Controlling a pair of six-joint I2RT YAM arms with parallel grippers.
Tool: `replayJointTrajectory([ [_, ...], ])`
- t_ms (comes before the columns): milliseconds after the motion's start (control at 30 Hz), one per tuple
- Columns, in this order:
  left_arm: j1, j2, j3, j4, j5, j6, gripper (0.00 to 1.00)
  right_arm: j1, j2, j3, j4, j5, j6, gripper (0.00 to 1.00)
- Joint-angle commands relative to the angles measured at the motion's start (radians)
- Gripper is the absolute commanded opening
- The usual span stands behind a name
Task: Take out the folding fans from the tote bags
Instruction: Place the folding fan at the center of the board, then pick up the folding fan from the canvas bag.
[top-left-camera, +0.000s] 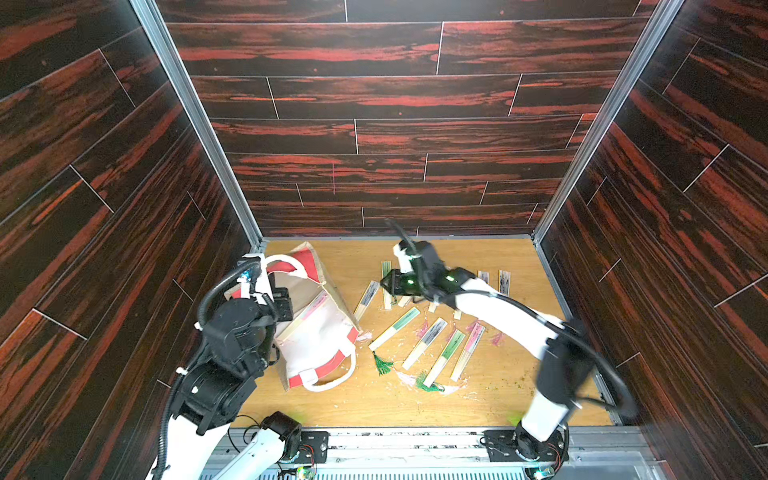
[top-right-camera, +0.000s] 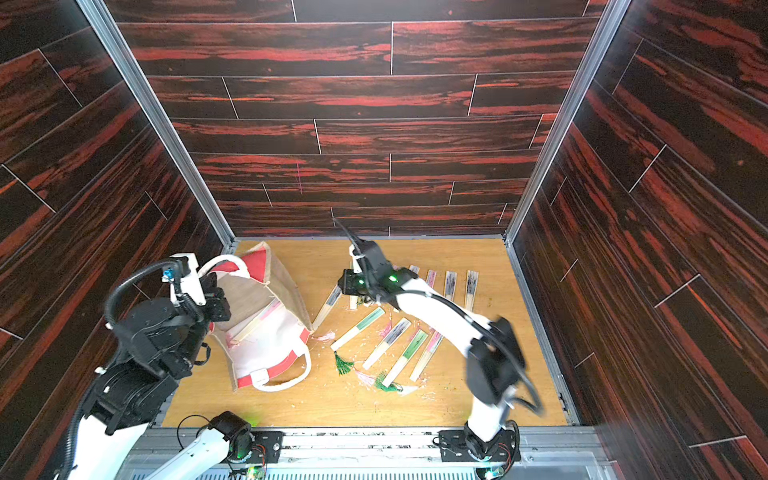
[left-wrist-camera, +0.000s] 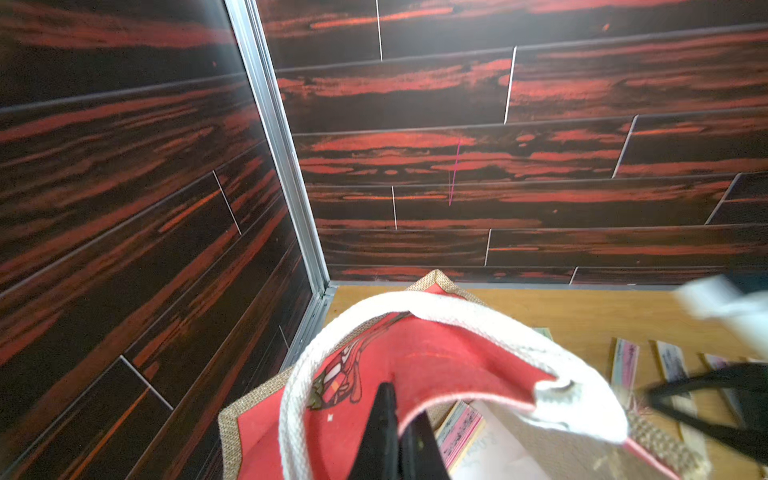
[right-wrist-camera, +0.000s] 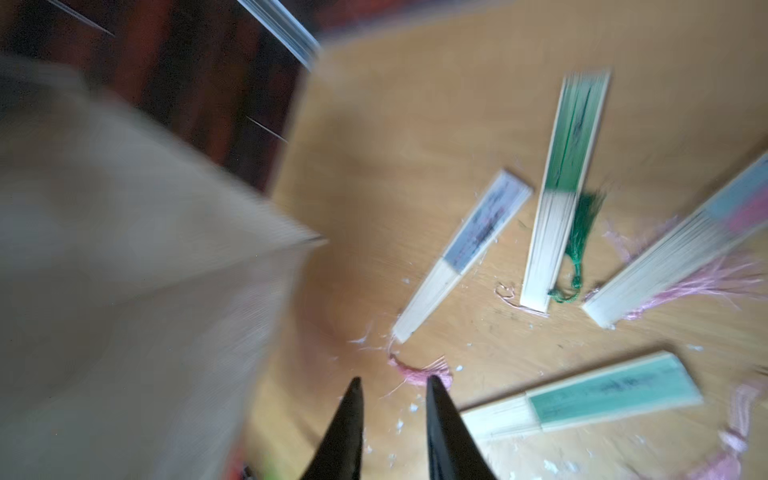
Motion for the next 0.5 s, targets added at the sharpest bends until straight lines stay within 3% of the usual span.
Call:
replayJointTrajectory([
  [0, 0.000, 0.047, 0.037, 0.053, -0.036, -0.021, 0.00, 0.069, -0.134, -0.102, 0.101, 0.078, -0.016, 0.30],
  [233, 0.000, 0.146, 0.065, 0.104, -0.038, -0.047, 0.00, 0.308, -0.322, -0.254, 0.300, 0.158, -0.242, 0.36],
  [467, 0.000, 0.227, 0.141, 0.110, -0.035, -0.063, 0.00, 0.364, -0.189, -0.199, 0.338, 0.039, -0.235, 0.40],
])
